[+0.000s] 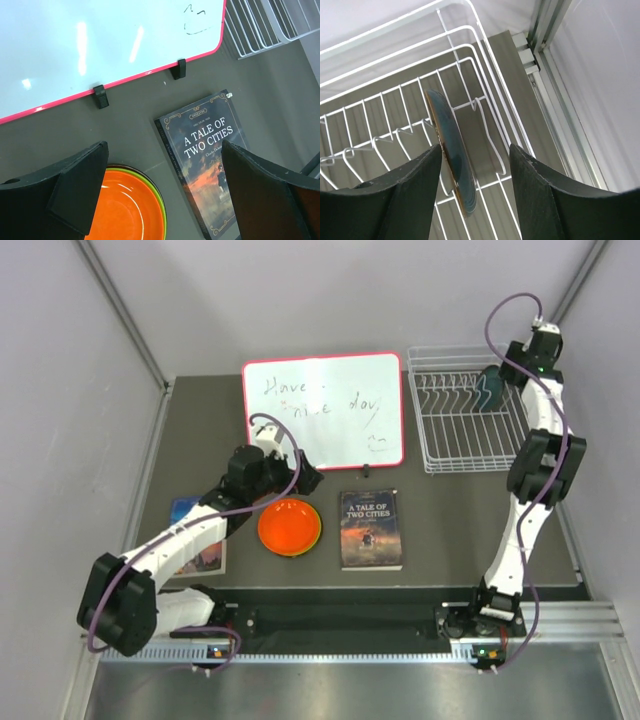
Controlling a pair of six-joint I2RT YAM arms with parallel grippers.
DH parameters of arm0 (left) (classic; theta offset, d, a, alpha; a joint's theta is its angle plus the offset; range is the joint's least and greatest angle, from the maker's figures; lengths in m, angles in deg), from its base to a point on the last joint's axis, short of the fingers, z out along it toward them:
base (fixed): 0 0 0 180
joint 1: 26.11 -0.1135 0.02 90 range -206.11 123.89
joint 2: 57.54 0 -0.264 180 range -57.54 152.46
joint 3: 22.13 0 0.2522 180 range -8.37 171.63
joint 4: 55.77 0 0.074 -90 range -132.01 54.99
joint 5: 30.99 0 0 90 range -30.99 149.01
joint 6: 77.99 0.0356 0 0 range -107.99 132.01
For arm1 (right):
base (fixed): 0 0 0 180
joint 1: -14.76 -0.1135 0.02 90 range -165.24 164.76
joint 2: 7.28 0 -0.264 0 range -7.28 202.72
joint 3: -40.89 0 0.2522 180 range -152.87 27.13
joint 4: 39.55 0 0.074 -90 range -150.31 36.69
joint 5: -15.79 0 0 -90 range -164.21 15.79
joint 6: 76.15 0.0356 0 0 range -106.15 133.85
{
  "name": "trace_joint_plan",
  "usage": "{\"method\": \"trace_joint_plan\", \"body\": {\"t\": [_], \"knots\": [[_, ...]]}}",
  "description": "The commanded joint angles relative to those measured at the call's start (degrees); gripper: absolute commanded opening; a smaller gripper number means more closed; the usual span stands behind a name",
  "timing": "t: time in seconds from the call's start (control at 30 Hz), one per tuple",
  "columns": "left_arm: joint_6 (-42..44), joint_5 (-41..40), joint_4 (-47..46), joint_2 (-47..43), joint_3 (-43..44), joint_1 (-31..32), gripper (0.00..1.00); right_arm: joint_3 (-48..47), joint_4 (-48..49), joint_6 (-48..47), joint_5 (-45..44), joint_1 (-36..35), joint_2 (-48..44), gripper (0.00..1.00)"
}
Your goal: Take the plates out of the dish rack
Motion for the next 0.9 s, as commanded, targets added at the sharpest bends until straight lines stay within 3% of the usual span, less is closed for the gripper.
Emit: {"method": "trace_joint_plan", "body": {"t": [0.0, 0.3, 0.43, 0.67, 0.73, 0.87], "knots": [[-0.45, 1.91, -5.45, 0.66, 1.72, -0.15, 0.99, -3.18, -0.56, -0.96, 1.18, 0.57, 2.07, 0.56], [-0.89, 1.39, -6.24, 1.8, 0.4, -0.06, 0.99, -2.22, 0.24, -3.16, 1.71, 0.48, 3.21, 0.47], [-1.16, 1.21, -6.77, 2.15, 0.05, -0.15, 0.99, -3.62, -0.82, -3.69, 1.79, 0.49, 4.09, 0.25], [-1.16, 1.04, -6.86, 2.07, -0.57, -0.06, 0.99, -4.33, -1.96, -4.22, 2.67, 0.4, 4.97, 0.15], [-1.16, 0.86, -6.86, 2.07, -0.83, -0.15, 0.99, -4.24, -2.05, -4.56, 2.76, 0.22, 5.06, 0.01], [-1.6, 0.33, -7.47, 1.8, -1.71, -0.06, 0.99, -3.1, -0.65, -5.97, 0.57, -0.66, 3.66, 0.0]]}}
